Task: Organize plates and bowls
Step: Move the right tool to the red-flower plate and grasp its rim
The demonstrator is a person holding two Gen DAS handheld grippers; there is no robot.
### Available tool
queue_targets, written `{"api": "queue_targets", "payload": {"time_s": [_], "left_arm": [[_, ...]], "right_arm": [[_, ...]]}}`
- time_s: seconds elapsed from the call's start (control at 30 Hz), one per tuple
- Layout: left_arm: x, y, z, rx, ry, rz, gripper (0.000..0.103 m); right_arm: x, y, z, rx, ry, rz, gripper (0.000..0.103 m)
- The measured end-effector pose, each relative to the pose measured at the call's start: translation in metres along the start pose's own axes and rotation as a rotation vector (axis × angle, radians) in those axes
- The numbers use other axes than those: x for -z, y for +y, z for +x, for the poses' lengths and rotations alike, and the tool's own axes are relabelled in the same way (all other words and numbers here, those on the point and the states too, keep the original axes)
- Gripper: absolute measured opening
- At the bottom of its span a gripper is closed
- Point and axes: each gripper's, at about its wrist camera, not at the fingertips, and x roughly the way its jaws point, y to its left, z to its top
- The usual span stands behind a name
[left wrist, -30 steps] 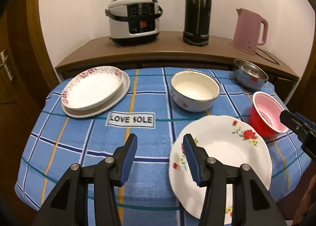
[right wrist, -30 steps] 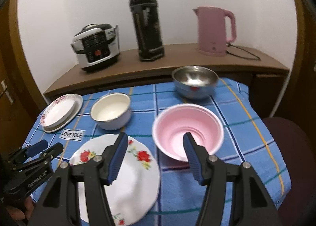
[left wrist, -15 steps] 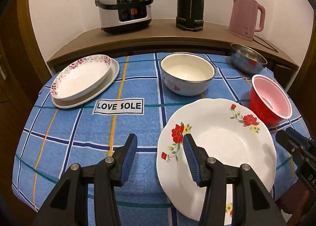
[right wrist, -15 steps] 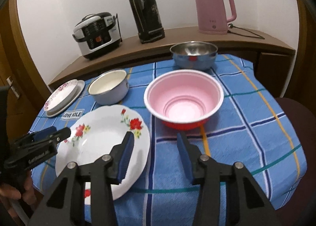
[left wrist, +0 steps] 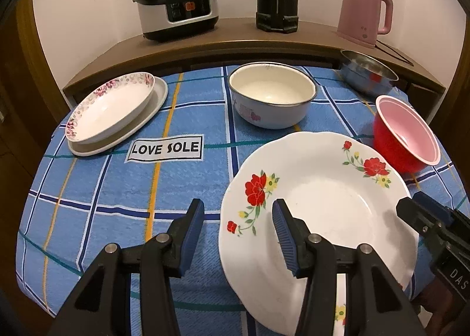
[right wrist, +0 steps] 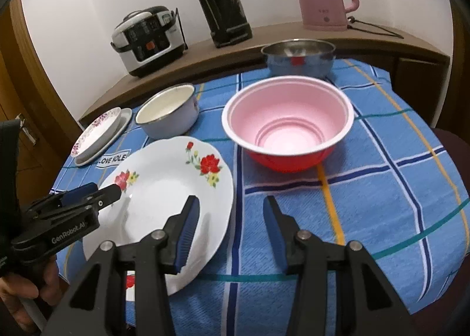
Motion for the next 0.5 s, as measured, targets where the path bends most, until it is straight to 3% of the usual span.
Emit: {"api": "queue_targets", "payload": {"time_s": [0.5], "left_arm": [[0.002, 0.0, 0.016, 0.022, 0.04, -0.01, 0.051]], "right_arm": [[0.002, 0.0, 0.013, -0.019, 0.03, 0.001, 0.037]]}}
